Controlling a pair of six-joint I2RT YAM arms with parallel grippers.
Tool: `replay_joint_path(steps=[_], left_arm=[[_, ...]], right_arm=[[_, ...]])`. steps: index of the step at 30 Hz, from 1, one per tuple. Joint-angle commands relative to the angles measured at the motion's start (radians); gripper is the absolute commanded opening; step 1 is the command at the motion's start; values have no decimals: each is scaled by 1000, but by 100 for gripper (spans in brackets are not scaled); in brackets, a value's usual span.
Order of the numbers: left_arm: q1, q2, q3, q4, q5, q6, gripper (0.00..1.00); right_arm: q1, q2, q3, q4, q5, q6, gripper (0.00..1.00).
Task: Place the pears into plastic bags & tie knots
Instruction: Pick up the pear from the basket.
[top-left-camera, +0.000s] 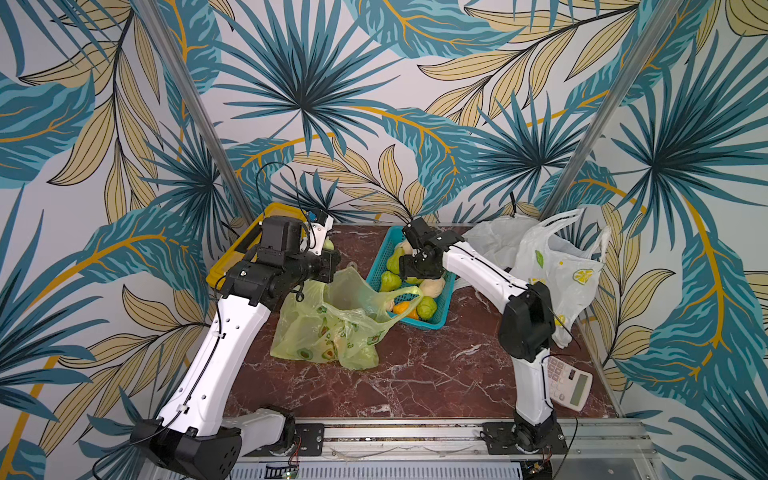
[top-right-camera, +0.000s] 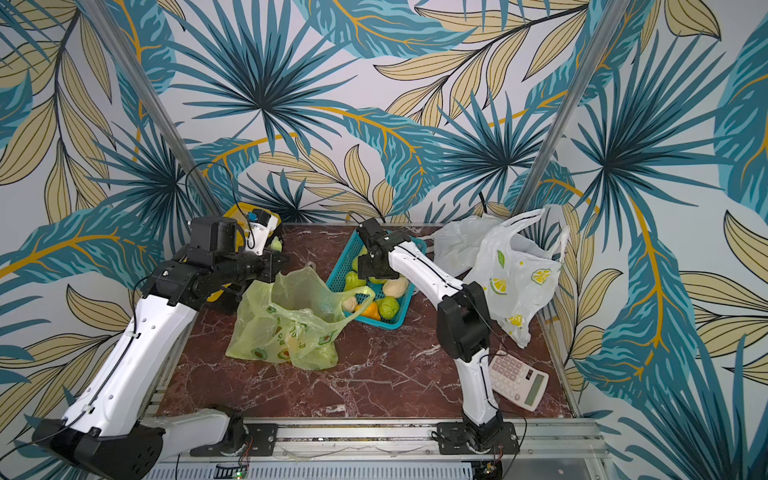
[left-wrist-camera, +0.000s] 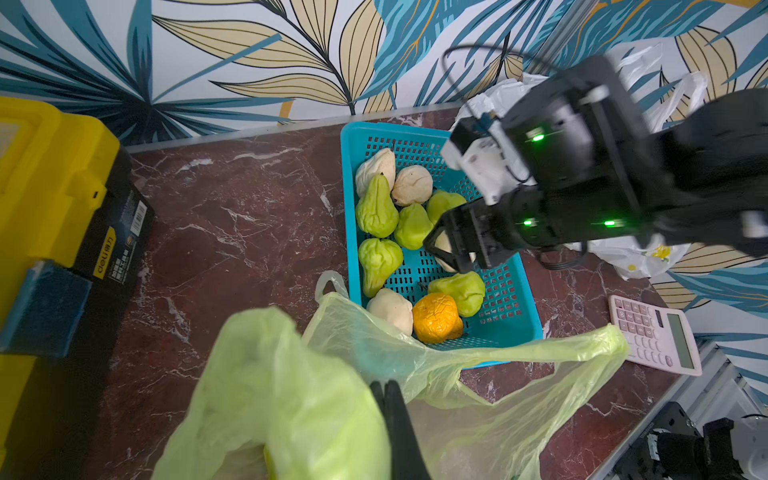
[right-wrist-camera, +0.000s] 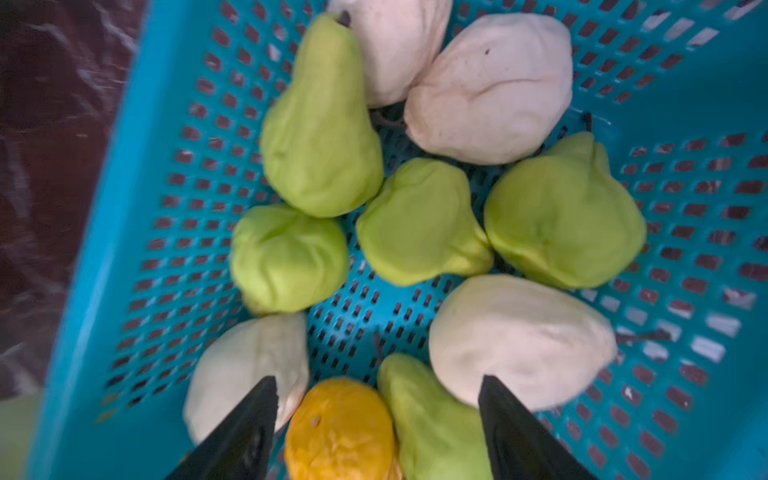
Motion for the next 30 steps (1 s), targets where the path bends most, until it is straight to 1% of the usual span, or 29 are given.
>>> replay_joint_path(steps=[1,4,6,8,10,12,13,15,18,22,25,26,27,29,30], left_arm=[[0,-32,-23,12,2,8,0],[0,-37,-32,12,8,3,0],[0,-39,-35,13,13,3,0],[1,-37,-34,14,16,5,0],[1,-30,-34,14,23,3,0],[0,-22,-31,13,26,0,0],[0,-20,-30,12,27,2,0],[0,-25,-30,12,26,2,0],[1,-29,-36,12,16,16,0],[0,-20,-25,12,4,24,0],[1,-11,-4,14,12,28,0],[0,-6,3,14,20,28,0],[0,2,11,13,30,28,0],[1,16,23,13,47,22,0],[0,23,30,13,54,19,0]], right_arm=[[-5,88,98,-79,143,-29,78],[-5,180,153,-76,171,-48,77],[-11,222,177,-74,174,-52,73],[-16,230,169,-45,188,-59,71],[-21,203,128,29,165,-75,69],[-28,171,81,99,129,-101,59],[-31,158,80,92,120,-101,54],[-37,96,58,84,75,-97,47],[-36,-46,-47,131,-20,-89,40],[-34,-233,-152,125,-167,-74,38],[-29,-355,-214,101,-326,-53,37],[-17,-388,-232,106,-354,-53,37],[2,-421,-250,105,-353,-61,37],[24,-439,-240,76,-356,-64,36],[34,-442,-227,64,-386,-56,36]])
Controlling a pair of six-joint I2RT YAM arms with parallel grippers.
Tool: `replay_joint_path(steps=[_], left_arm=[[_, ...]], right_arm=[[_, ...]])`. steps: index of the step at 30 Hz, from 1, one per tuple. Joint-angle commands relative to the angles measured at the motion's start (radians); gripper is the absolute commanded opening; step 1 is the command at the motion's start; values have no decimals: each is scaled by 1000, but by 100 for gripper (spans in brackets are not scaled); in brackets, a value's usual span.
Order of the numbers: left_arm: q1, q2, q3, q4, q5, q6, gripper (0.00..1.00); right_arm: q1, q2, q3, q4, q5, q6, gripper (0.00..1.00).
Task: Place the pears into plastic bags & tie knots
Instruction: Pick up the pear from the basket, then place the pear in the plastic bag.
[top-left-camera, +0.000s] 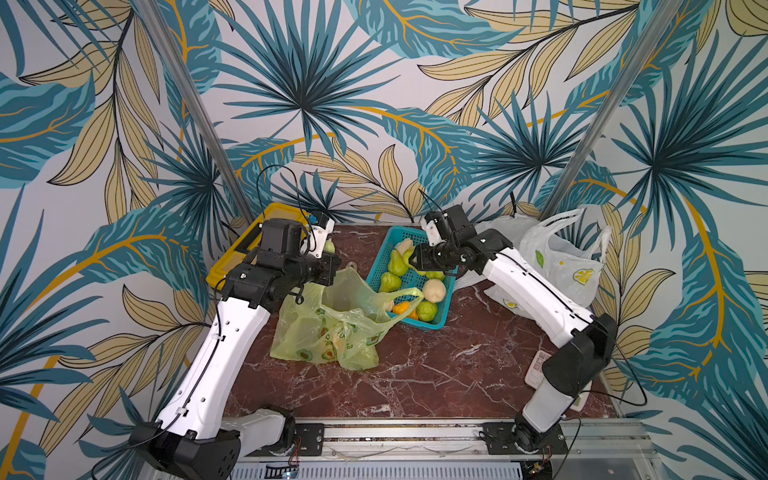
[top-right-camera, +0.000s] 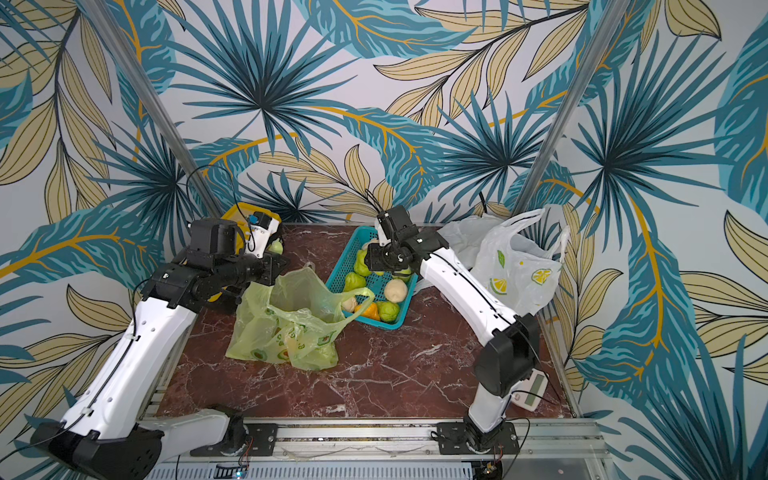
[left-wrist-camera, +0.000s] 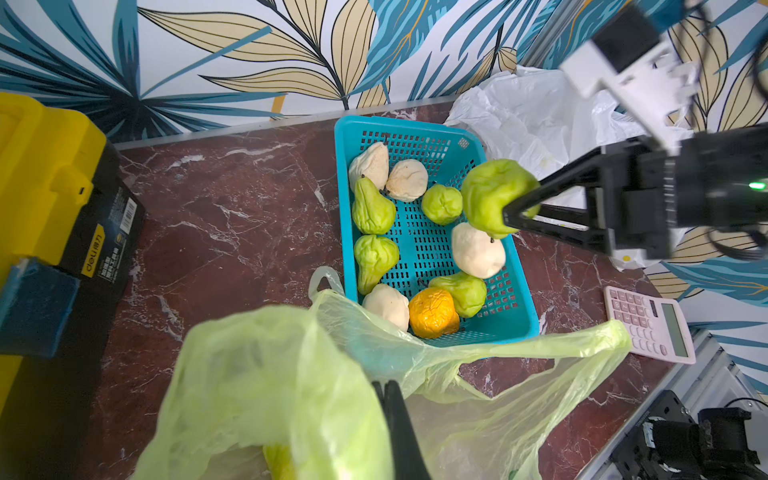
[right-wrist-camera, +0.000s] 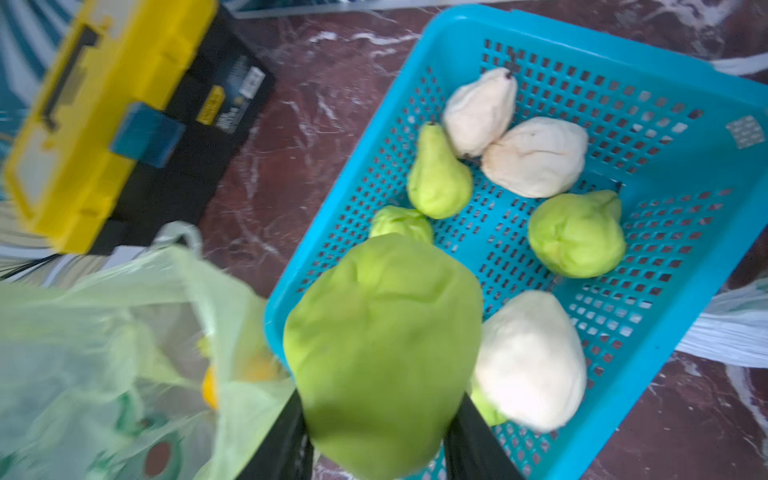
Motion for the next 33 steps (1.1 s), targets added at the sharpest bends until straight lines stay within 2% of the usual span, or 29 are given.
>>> replay_joint_path(steps=[1,5,7,12,14,16,18,20,23,26,28,31,33], left_arm=[[0,21,45,15,35,5,0],[0,13,45,21,41,3,0],[0,8,45,22,49,1,0],[0,-16,36,41,67,-18,0],[0,-22,29,42,57,-17,0],[0,-26,19,42,53,-11,0],[3,-26,10,43,51,-10,0],[6,-27,4,47,51,-8,0],[10,-30,-8,65,54,-12,0],[11,-38,-14,67,36,-12,0],[16,-53,-24,67,16,-14,0],[31,-76,-34,68,-30,-26,0],[33,-81,-37,68,-87,-34,0]], right_arm=[[43,14,-8,-42,-145,26,36],[143,20,5,78,-347,108,36],[185,80,27,108,-395,144,37],[237,269,159,60,-316,146,41],[237,302,207,10,-268,127,51],[237,298,246,-27,-253,99,58],[234,285,298,-91,-248,66,71],[228,266,325,-137,-261,47,75],[202,196,264,-96,-290,71,74],[150,106,178,-87,-184,97,72],[97,57,93,-108,-51,105,72],[26,61,7,-196,186,89,75],[1,104,-14,-219,273,80,77]])
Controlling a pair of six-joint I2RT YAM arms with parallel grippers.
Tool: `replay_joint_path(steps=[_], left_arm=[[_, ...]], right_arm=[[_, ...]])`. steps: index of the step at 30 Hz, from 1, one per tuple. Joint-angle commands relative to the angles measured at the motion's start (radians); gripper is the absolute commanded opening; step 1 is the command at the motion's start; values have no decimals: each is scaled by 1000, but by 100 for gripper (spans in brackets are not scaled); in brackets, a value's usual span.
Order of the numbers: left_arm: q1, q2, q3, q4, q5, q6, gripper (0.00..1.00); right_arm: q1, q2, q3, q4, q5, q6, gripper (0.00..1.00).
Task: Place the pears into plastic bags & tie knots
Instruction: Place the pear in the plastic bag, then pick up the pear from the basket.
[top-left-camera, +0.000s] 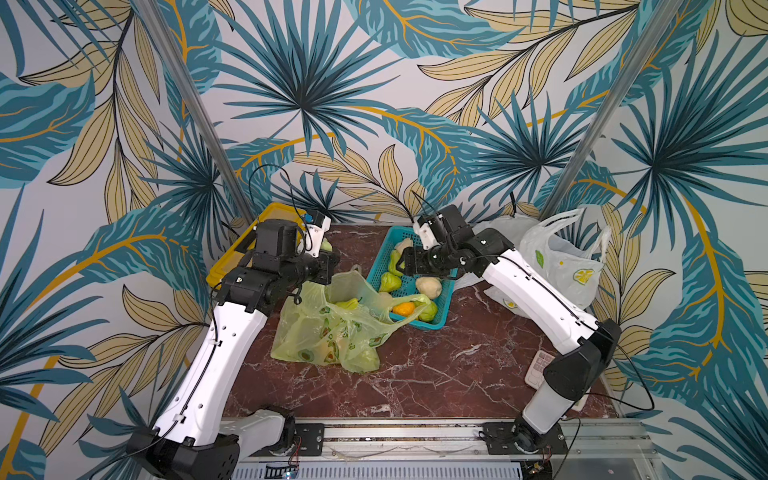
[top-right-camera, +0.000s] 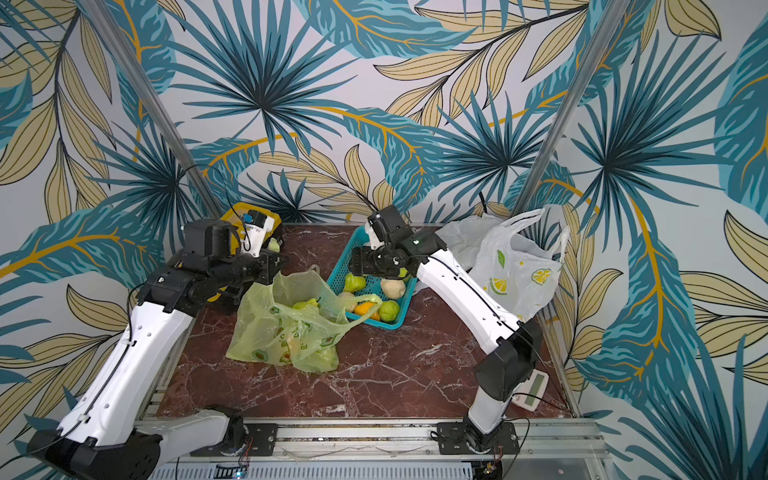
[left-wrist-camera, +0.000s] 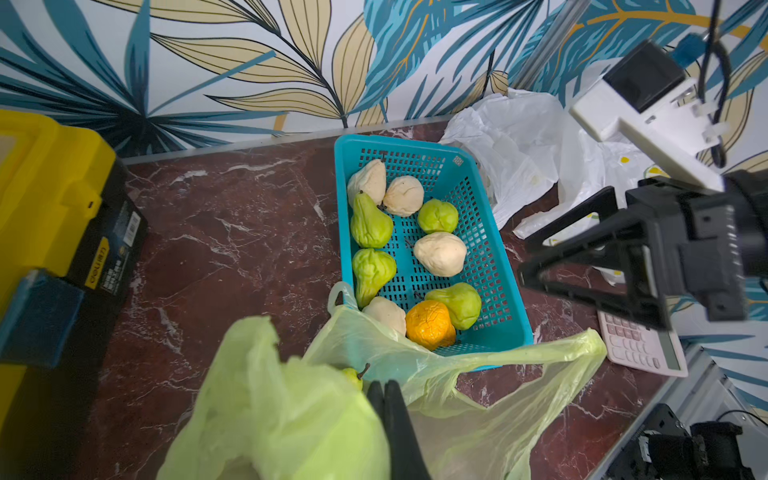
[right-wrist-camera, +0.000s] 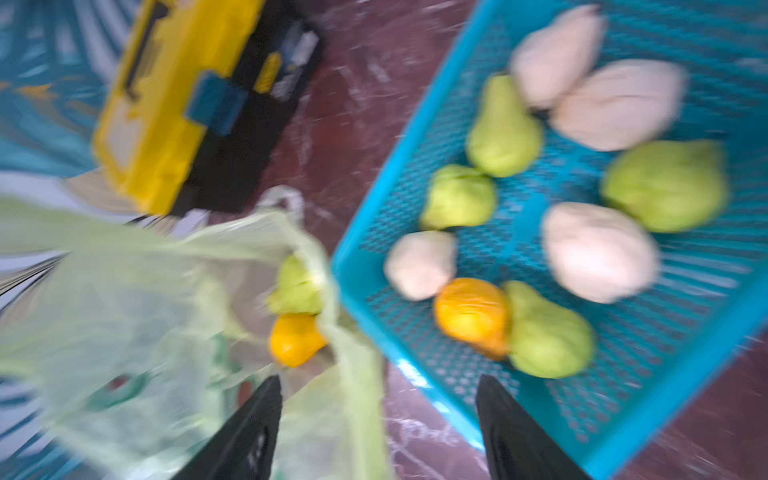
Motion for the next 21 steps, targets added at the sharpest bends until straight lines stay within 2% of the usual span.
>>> replay_joint_path(steps=[1,4,7,11,15,17,21], left_arm=[[11,-34,-10,24,-89,-16,0],[11,-28,-10,25,-49,-20,0],[11,-27,-9,24,-9,-27,0],[11,-35,-21,25,7,-15,0],[11,-29,-28,24,10,-19,0],[11,-21,-28,28,12,-21,0],[10,-10,-16,31,17,-18,0]], right_arm=[[-21,105,-56,-100,257,-9,79],[-29,214,-5,-88,331,-40,85],[-36,372,139,-173,416,-104,90],[-42,530,266,-249,456,-184,91],[-42,616,313,-264,460,-214,91],[-42,642,343,-265,436,-217,84],[-42,581,359,-249,411,-205,59]])
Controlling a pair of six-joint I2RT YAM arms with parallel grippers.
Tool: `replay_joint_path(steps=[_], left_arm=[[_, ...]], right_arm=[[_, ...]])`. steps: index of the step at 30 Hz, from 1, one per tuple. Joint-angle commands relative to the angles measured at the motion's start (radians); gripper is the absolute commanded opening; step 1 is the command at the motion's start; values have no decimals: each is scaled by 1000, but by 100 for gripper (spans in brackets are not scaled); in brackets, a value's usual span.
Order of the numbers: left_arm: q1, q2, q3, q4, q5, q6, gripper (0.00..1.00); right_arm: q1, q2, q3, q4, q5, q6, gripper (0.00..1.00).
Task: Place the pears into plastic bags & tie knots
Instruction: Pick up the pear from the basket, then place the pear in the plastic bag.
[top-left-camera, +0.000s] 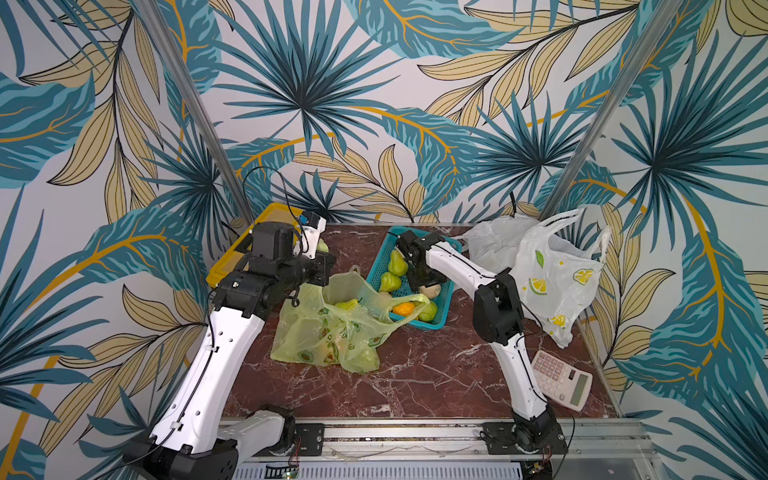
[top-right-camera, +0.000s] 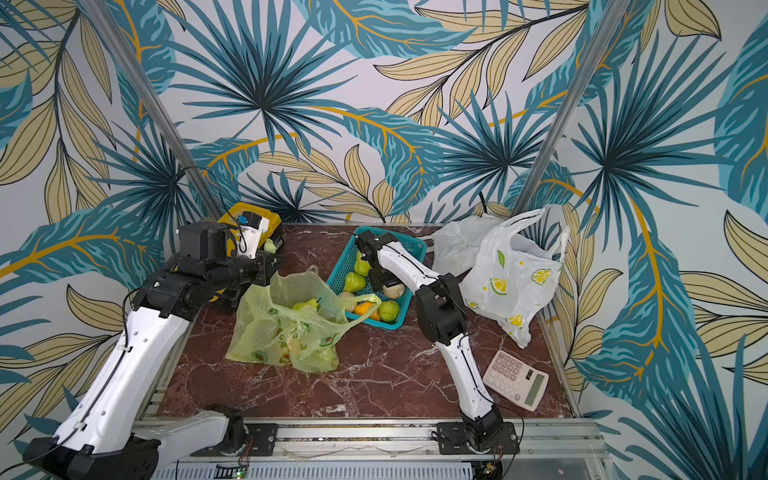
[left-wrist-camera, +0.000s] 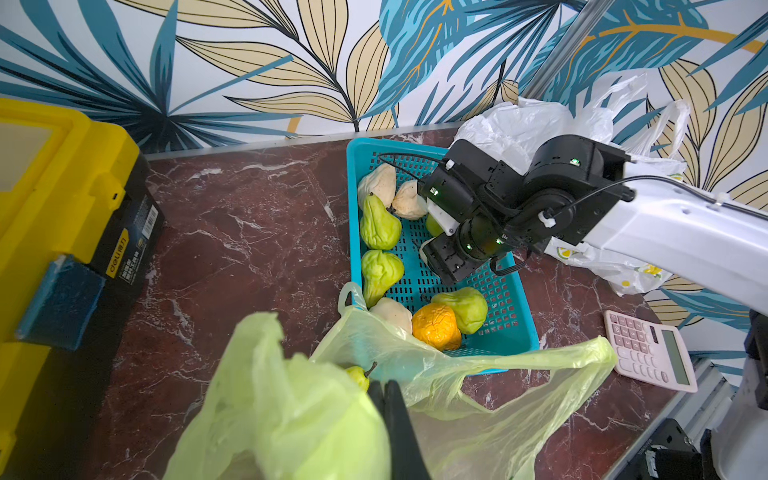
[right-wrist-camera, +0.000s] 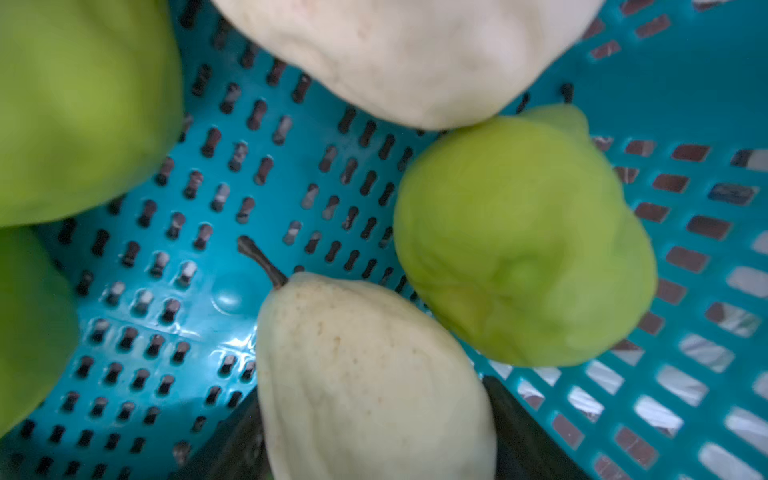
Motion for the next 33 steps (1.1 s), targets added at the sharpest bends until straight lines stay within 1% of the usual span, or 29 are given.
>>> replay_joint_path(steps=[1,3,5,7,10,12,14,16,18,20,21,23,25,27,30,31,32,33], left_arm=[[6,7,6,26,15,-1,0],[5,8,6,25,17,6,0],[5,10,8,25,14,12,0],[5,13,12,26,15,11,0],[5,26,29,25,35,3,0],[0,36,41,25,45,-4,0],[-6,40,49,28,48,-7,0],[-9,39,57,31,50,-14,0],[-10,35,60,35,51,-22,0],[-10,29,62,37,48,-28,0],[-10,25,62,36,48,-30,0],[-9,17,62,37,34,-34,0],[-9,15,60,40,35,-32,0],[-9,14,56,40,39,-28,0],[-8,8,45,40,30,-22,0],[-8,7,42,40,30,-22,0],[-9,7,42,40,31,-26,0],[-8,6,45,40,38,-31,0]], right_arm=[[0,-98,18,-21,-15,2,54],[0,-202,-21,11,-69,11,45],[3,-326,-86,64,-161,24,41],[9,-450,-142,113,-319,54,40],[55,-566,-202,207,-579,133,40],[119,-593,-218,261,-675,180,41],[181,-574,-223,296,-705,222,43],[222,-533,-253,370,-748,281,44],[249,-488,-266,427,-764,319,47],[261,-447,-253,422,-736,326,55],[259,-437,-250,421,-731,325,59],[258,-433,-228,389,-725,307,73],[245,-448,-182,316,-741,276,82],[208,-517,-203,289,-734,268,85],[112,-652,-353,323,-684,280,85],[84,-673,-381,295,-634,275,85],[55,-681,-391,232,-531,263,85],[35,-673,-394,159,-397,248,85]])
